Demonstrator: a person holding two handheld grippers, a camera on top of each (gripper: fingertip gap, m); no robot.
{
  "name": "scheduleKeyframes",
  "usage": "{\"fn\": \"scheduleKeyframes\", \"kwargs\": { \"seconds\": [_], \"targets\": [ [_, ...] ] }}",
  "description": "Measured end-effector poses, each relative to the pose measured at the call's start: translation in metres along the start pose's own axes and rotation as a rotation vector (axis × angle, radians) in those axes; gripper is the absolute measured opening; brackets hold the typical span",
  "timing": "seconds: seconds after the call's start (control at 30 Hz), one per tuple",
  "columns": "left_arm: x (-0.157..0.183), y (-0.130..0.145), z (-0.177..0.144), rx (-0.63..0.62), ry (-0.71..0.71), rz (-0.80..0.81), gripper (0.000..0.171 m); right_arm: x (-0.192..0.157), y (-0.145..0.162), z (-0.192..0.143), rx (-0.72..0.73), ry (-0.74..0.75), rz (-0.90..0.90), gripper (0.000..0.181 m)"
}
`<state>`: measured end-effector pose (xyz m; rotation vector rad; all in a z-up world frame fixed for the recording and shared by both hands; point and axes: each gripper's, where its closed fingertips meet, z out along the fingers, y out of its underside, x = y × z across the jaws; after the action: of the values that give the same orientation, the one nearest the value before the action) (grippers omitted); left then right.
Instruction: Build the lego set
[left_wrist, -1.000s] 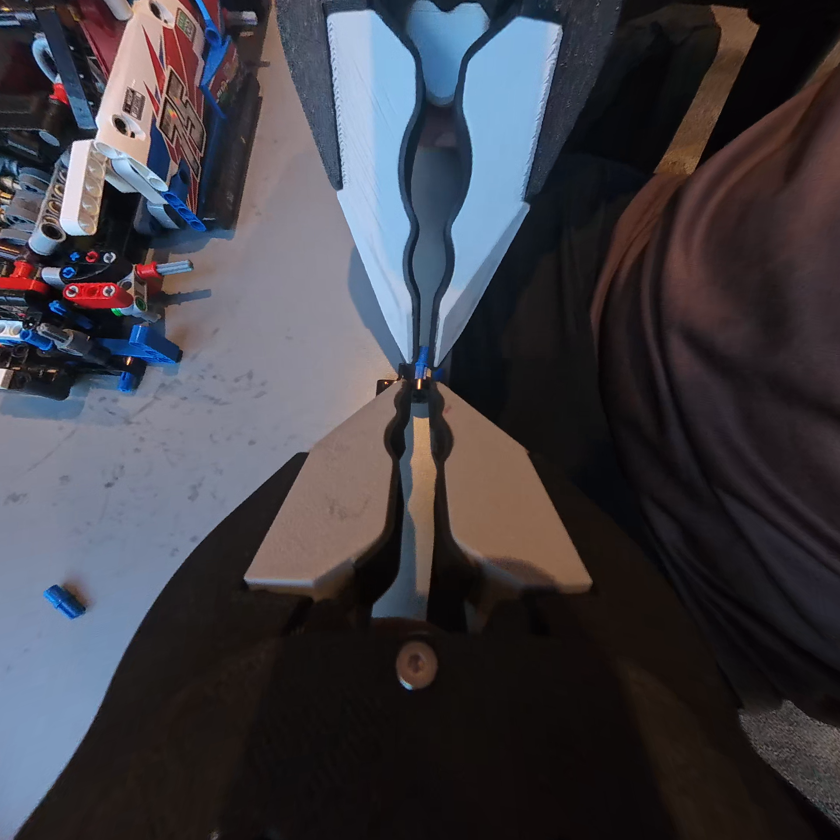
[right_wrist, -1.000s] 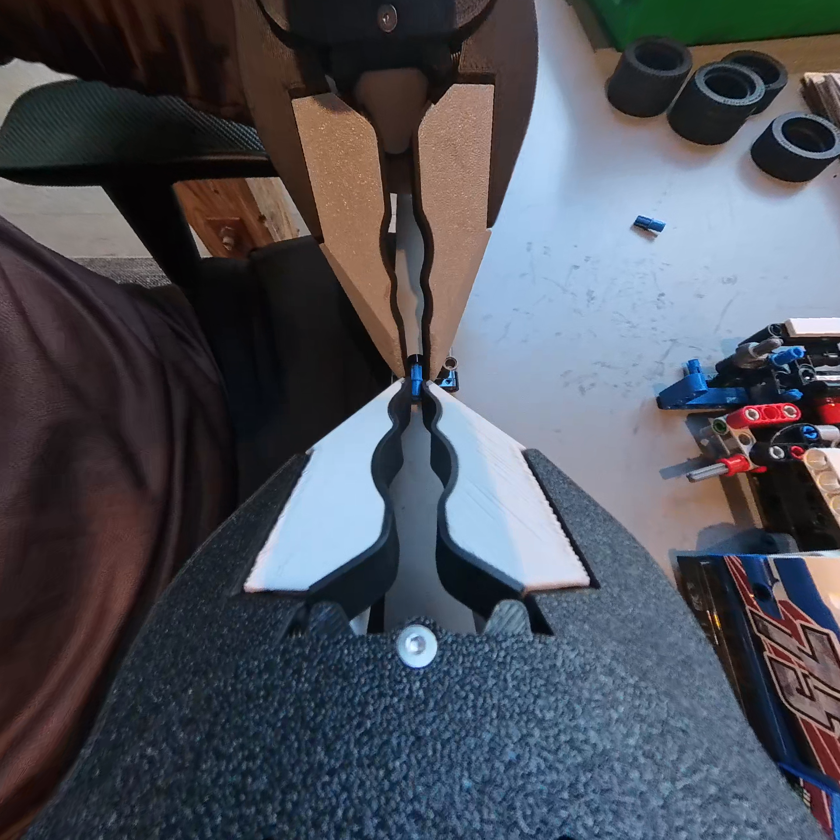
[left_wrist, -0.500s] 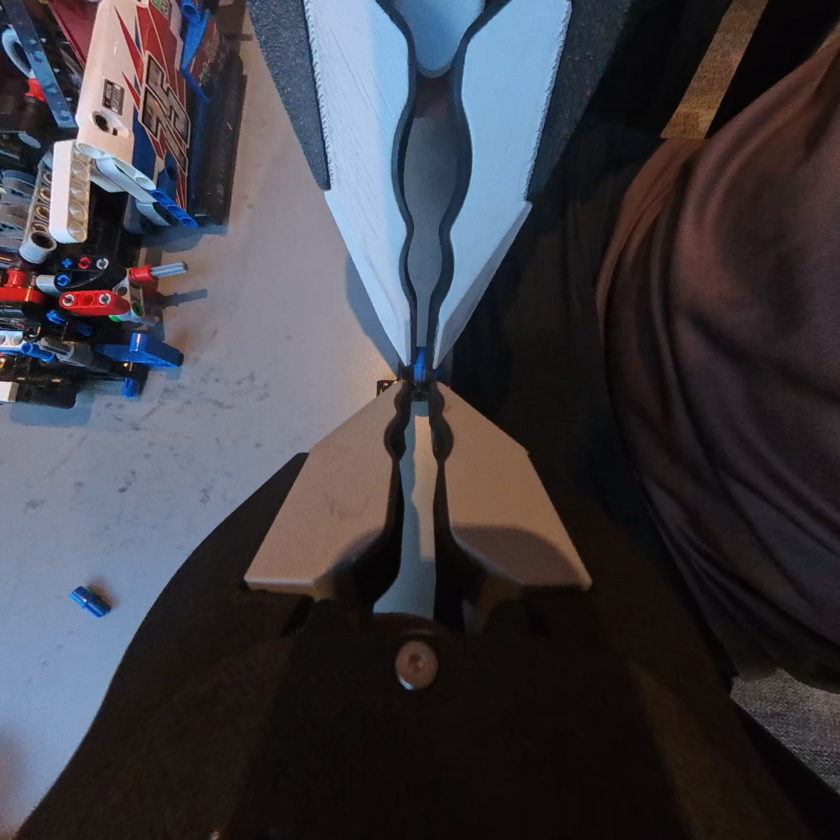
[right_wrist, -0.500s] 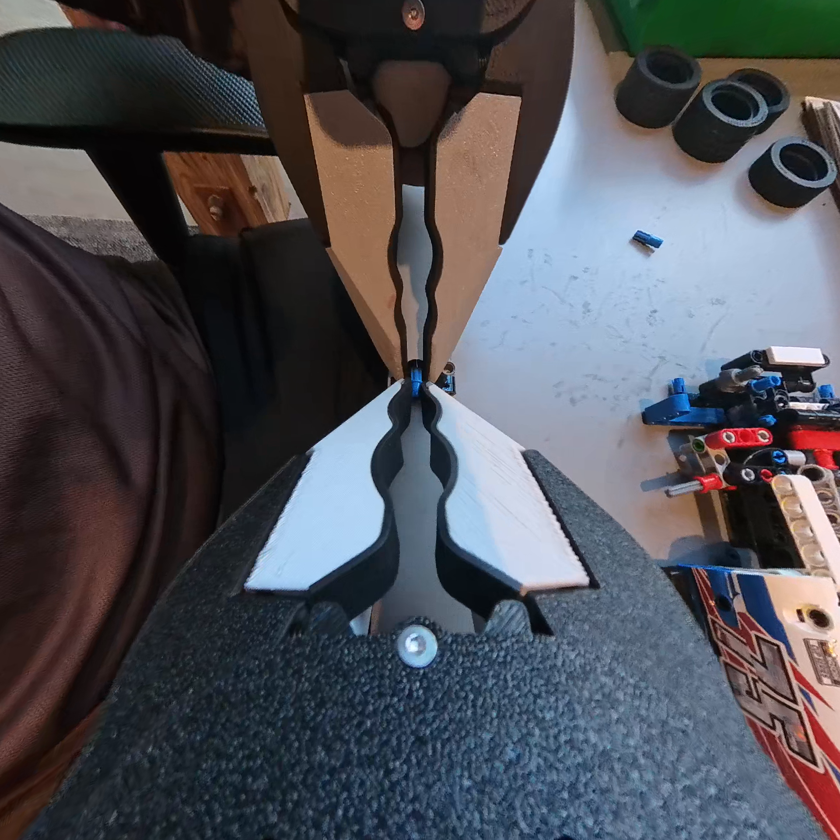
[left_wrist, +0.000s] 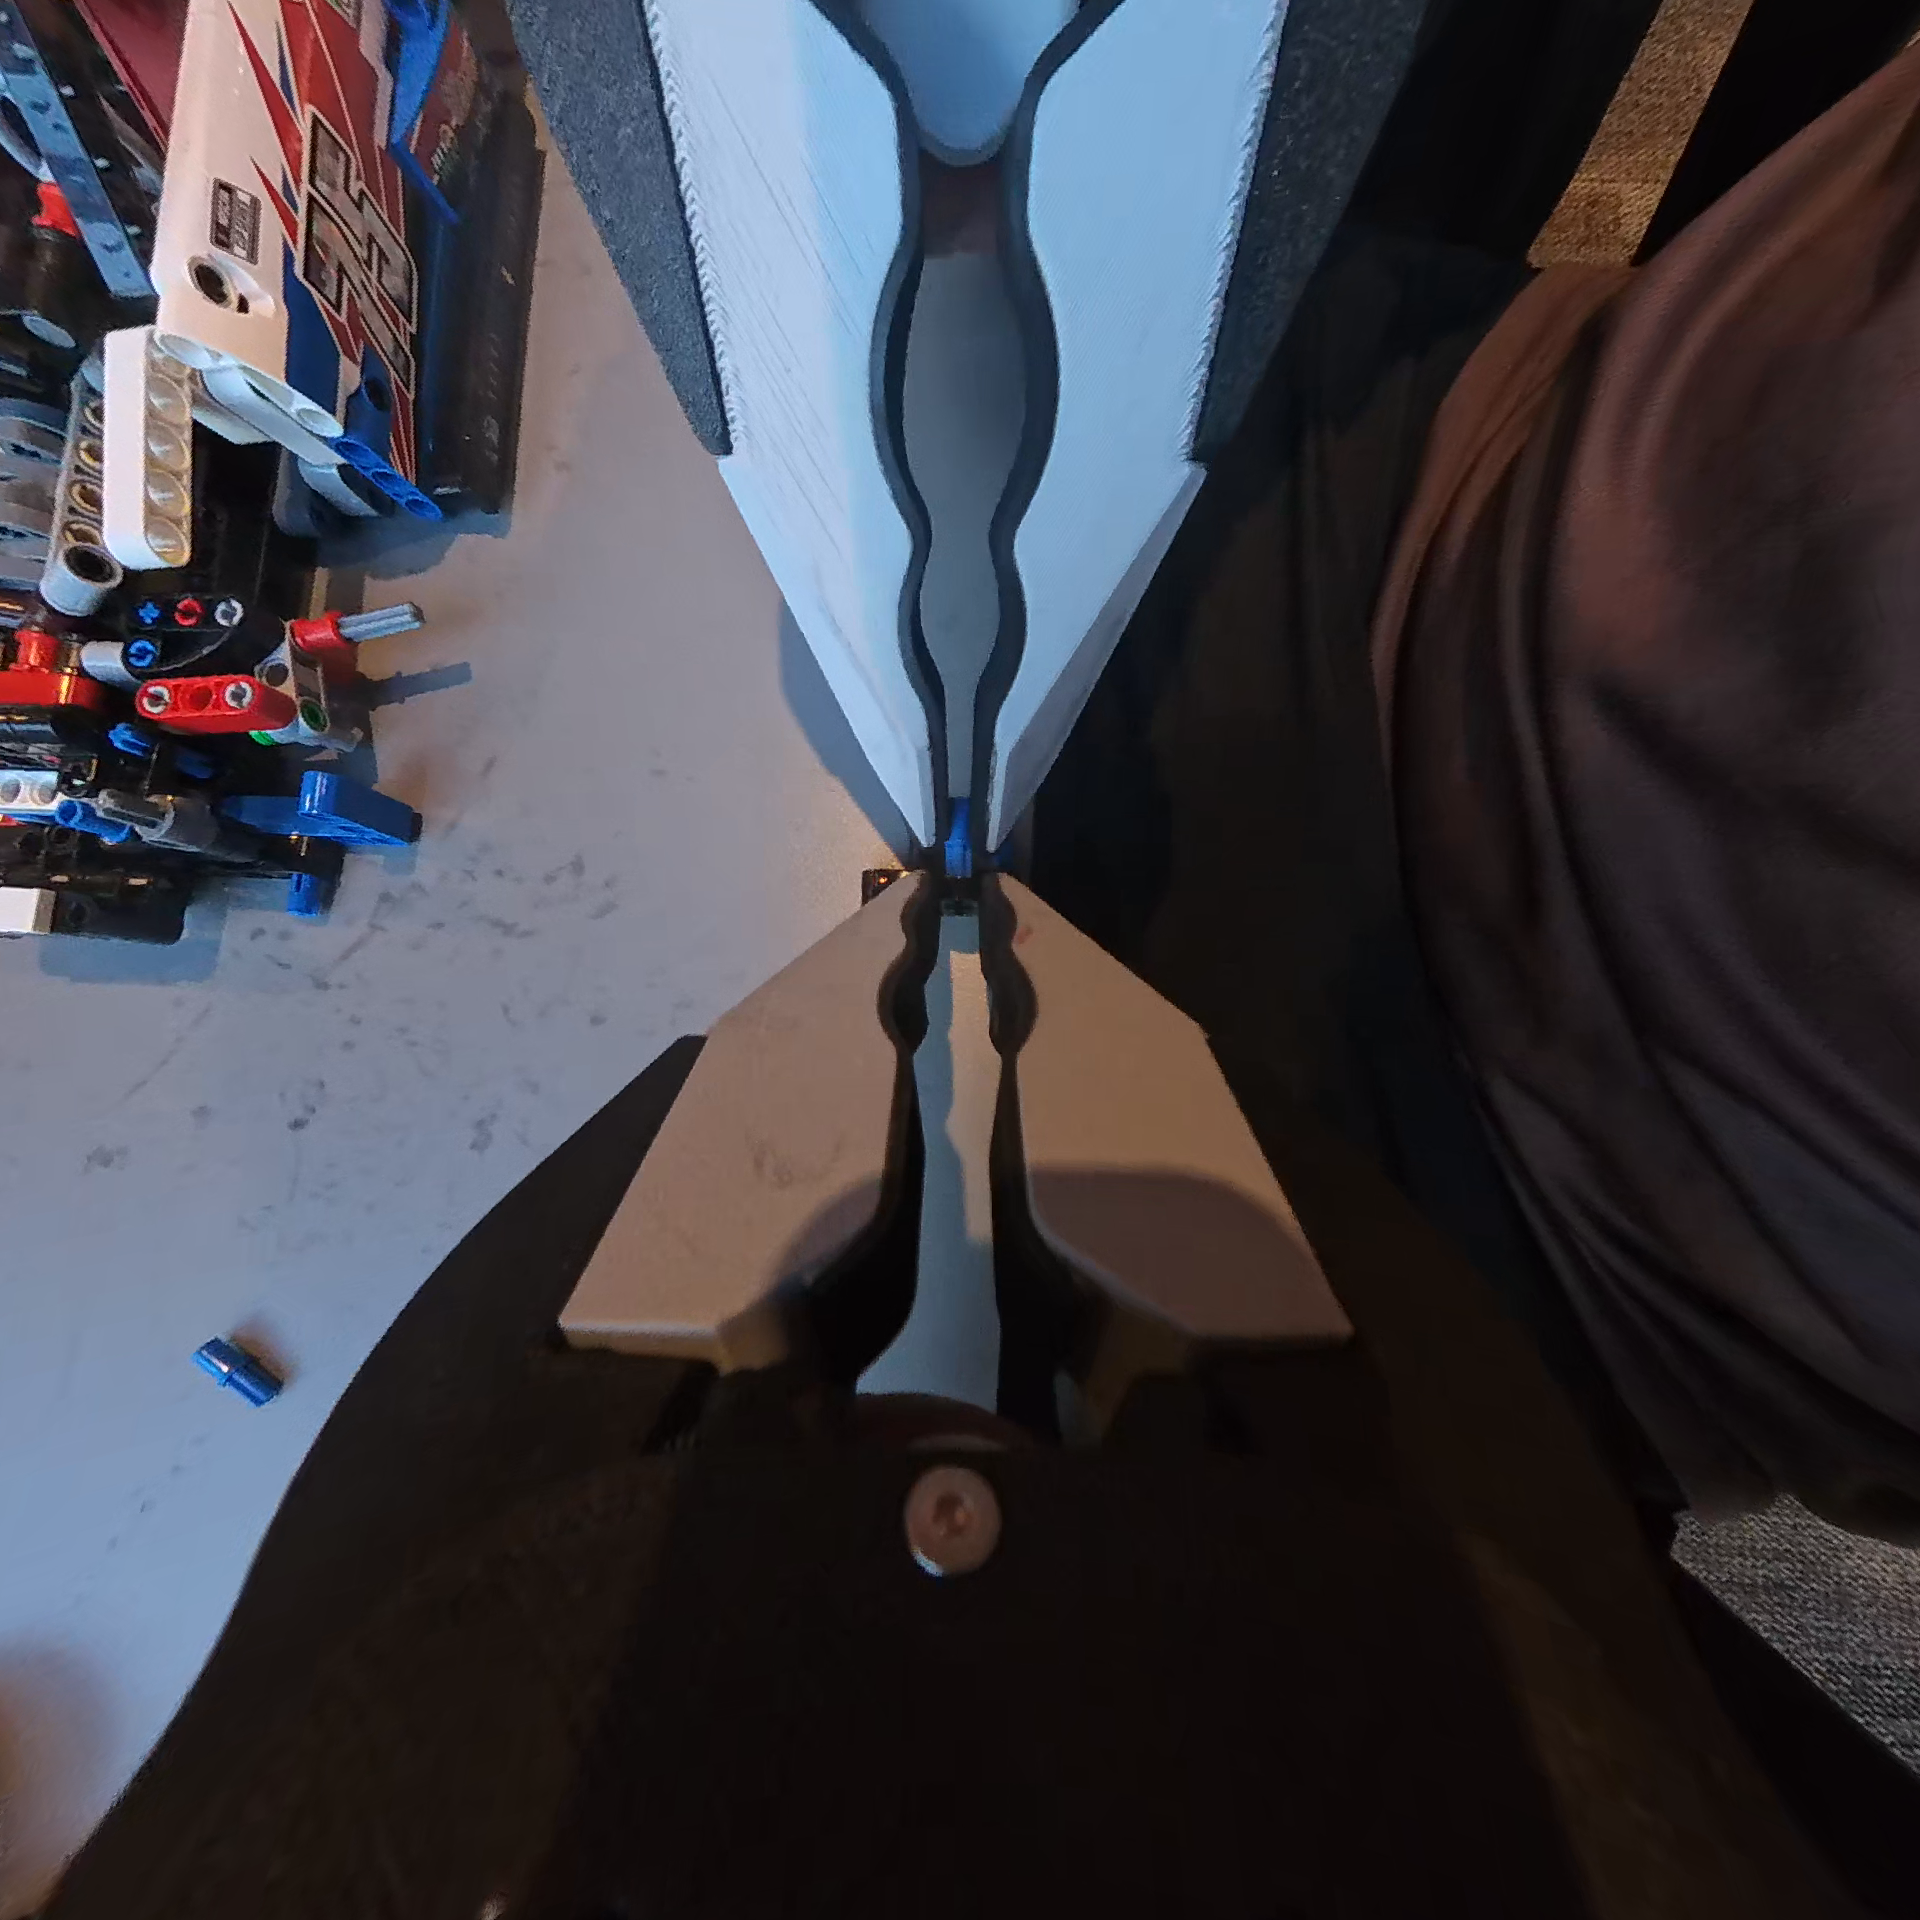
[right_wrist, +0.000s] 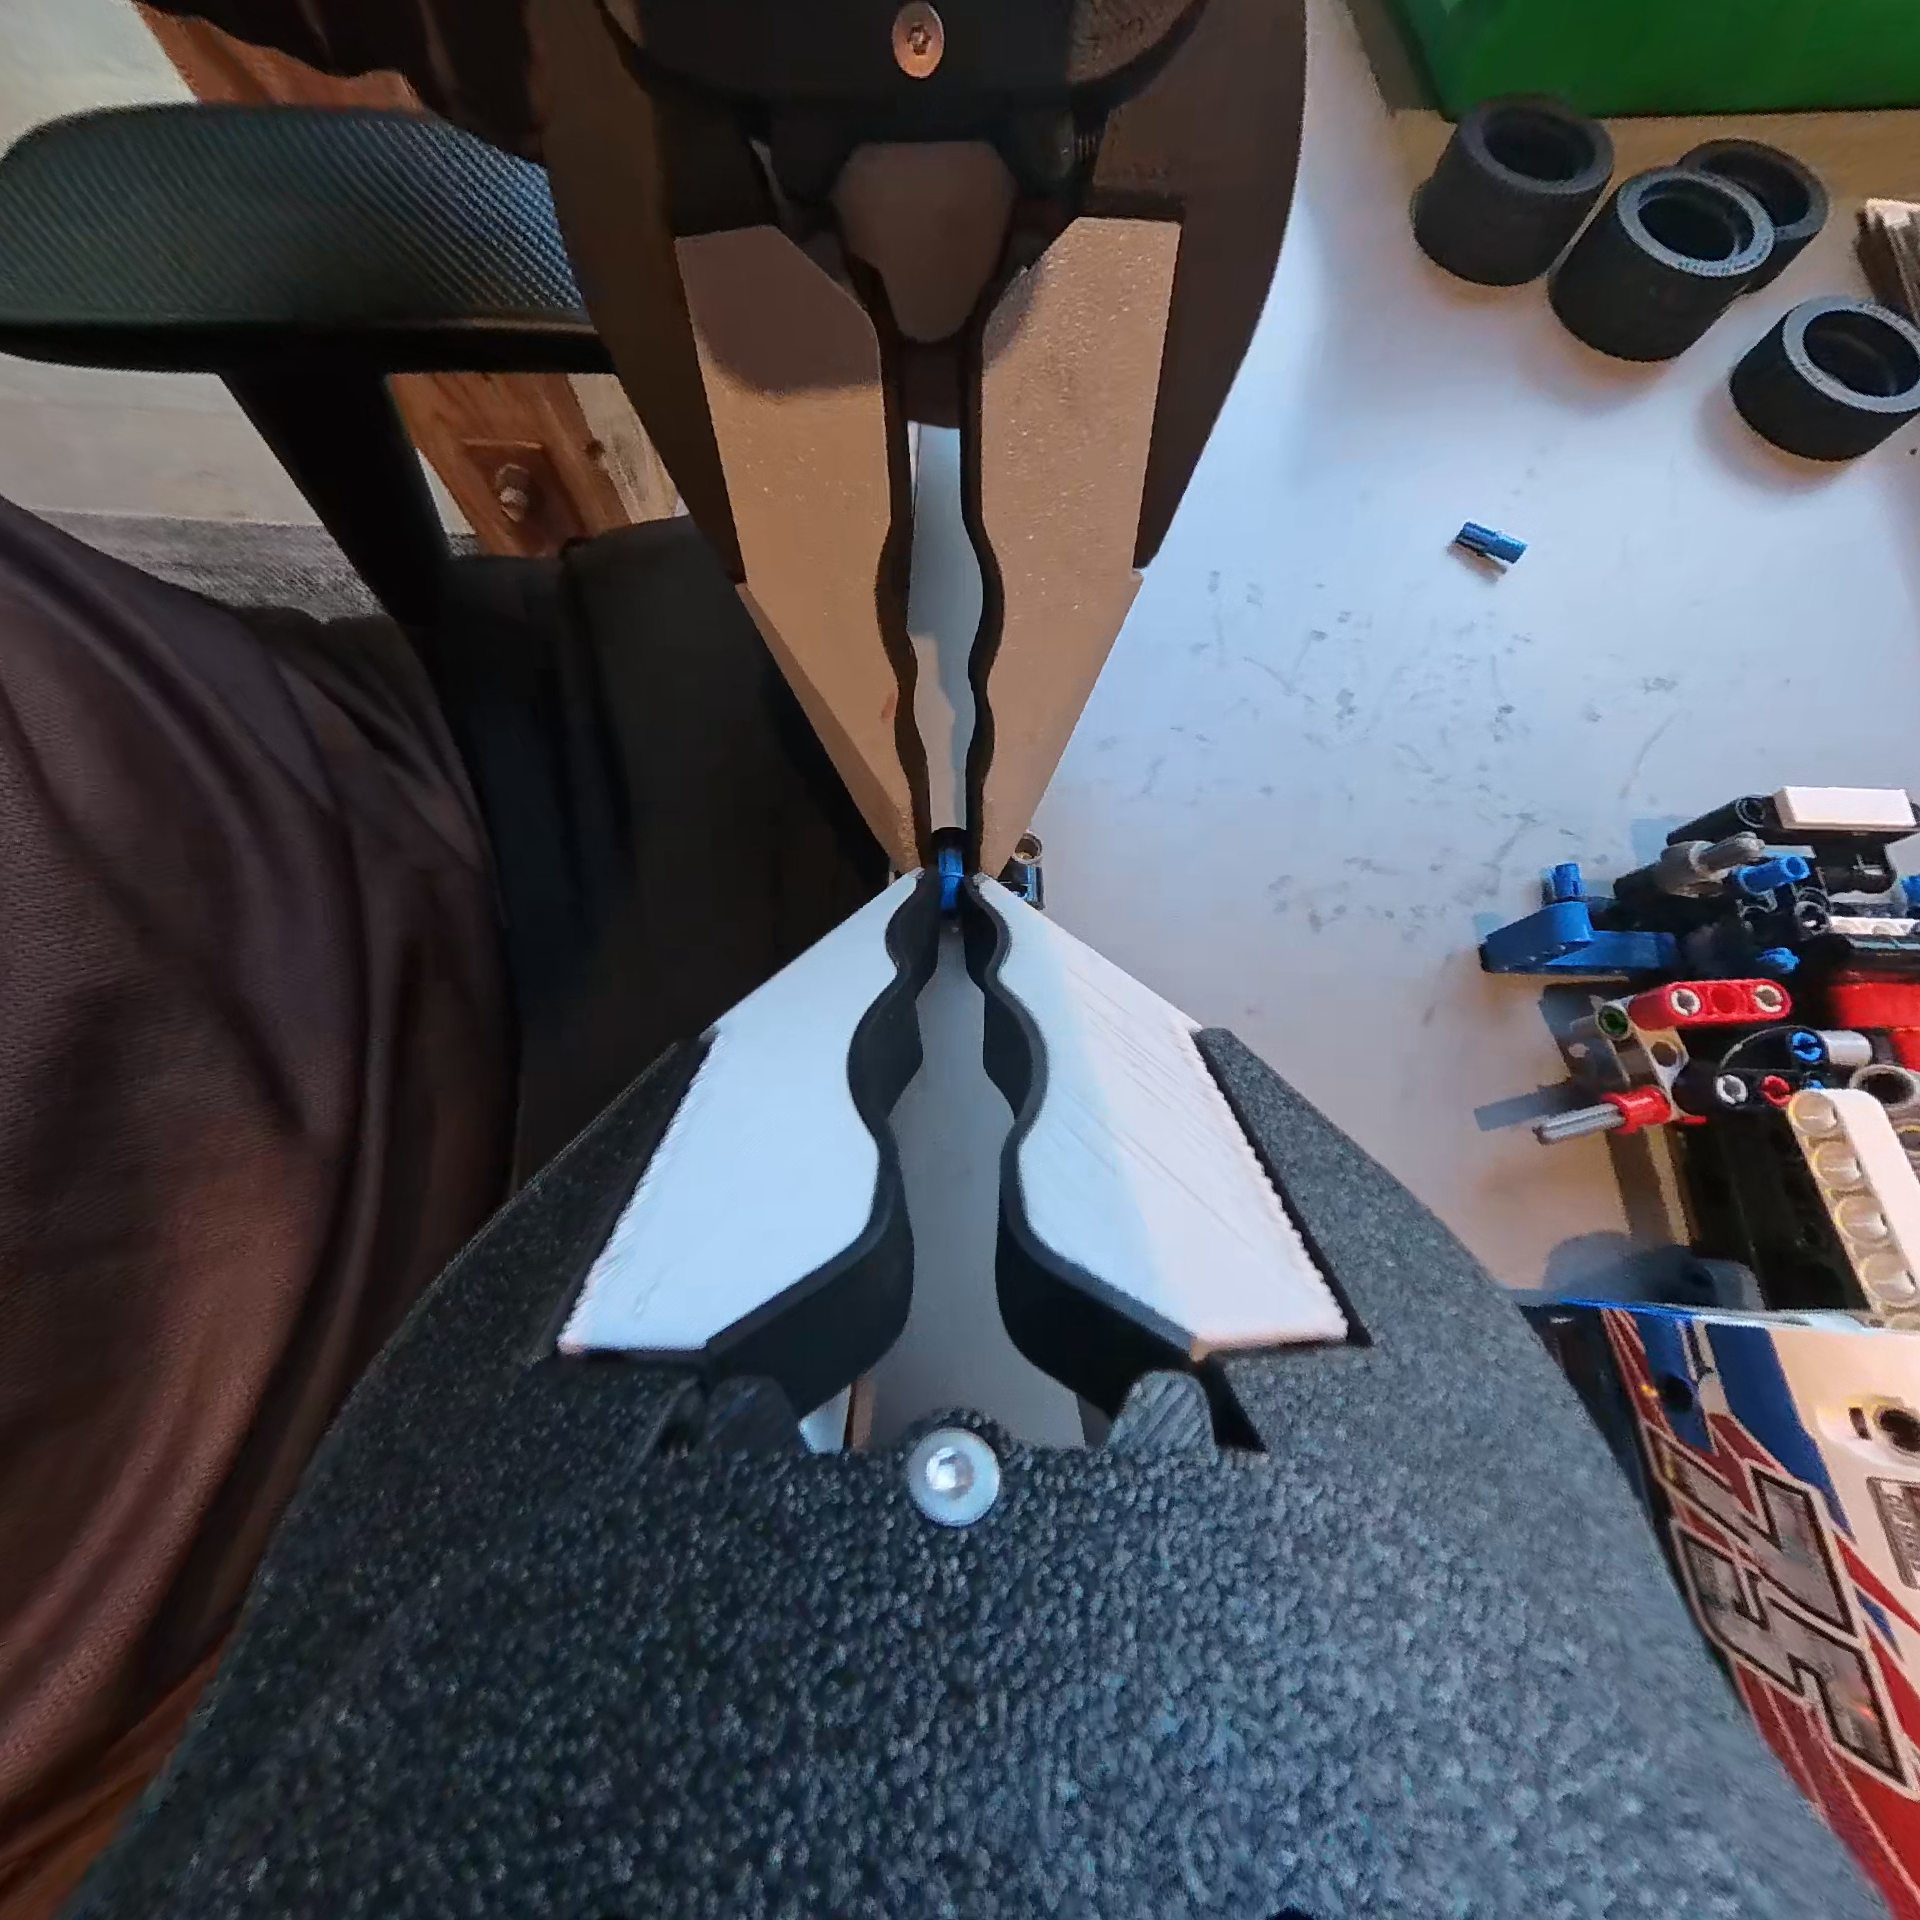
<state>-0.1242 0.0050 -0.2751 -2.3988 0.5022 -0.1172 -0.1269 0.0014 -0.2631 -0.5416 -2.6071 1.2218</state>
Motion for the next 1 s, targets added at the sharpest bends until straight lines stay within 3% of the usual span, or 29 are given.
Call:
{"fn": "scheduleKeyframes", "kwargs": {
  "seconds": [0.37, 0.57, 0.8, 1.0],
  "targets": [
    [-0.002, -0.004, 0.003, 0.073, -0.050, -0.019, 0.005, 0.001, 0.005, -0.003, 0.041, -0.052, 0.137, 0.004],
    [-0.006, -0.001, -0.001, 0.103, -0.062, -0.052, 0.016, -0.001, 0.005, 0.000, 0.029, -0.039, 0.113, 0.004],
    [0.000, 0.001, -0.003, 0.113, -0.031, -0.045, 0.012, -0.002, 0.005, 0.003, 0.017, -0.036, 0.083, 0.004],
    [-0.001, 0.004, -0.009, 0.117, -0.037, -0.051, 0.026, -0.002, 0.006, 0.001, 0.022, -0.043, 0.092, 0.004]
  ]
}}
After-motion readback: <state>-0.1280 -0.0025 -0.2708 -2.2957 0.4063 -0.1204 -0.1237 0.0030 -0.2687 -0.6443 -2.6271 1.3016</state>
